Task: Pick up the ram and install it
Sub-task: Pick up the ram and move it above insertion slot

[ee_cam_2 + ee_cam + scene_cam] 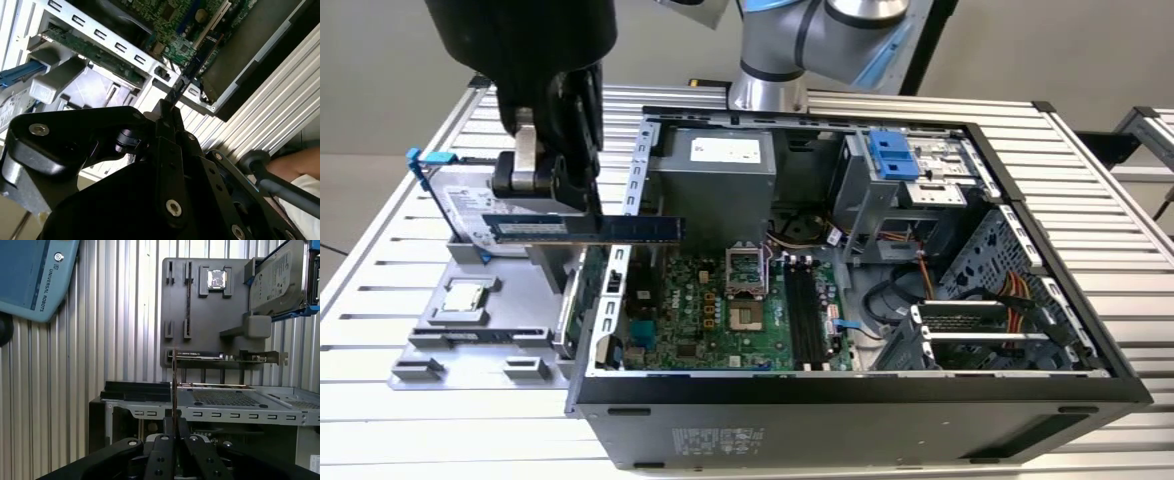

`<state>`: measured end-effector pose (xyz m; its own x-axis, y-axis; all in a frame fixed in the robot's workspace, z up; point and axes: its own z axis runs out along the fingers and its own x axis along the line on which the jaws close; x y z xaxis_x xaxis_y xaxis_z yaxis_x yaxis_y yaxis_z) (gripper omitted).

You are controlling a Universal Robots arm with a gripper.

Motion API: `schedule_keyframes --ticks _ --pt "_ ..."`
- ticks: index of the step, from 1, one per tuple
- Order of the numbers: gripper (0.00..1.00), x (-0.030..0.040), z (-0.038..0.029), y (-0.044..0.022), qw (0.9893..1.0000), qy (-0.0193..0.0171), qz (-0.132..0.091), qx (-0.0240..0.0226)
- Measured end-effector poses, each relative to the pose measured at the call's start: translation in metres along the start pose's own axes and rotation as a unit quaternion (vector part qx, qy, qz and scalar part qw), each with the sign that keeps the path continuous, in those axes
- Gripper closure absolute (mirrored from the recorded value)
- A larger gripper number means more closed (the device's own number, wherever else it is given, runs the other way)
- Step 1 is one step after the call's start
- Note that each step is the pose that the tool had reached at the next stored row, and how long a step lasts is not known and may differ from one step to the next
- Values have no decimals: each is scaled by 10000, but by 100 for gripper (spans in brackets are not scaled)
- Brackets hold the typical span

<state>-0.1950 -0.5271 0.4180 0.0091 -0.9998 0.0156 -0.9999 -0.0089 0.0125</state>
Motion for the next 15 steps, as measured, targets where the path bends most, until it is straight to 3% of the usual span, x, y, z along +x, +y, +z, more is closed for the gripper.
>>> schedule_keyframes --ticks 15 --pt "100 2 -3 -251 10000 0 0 -7"
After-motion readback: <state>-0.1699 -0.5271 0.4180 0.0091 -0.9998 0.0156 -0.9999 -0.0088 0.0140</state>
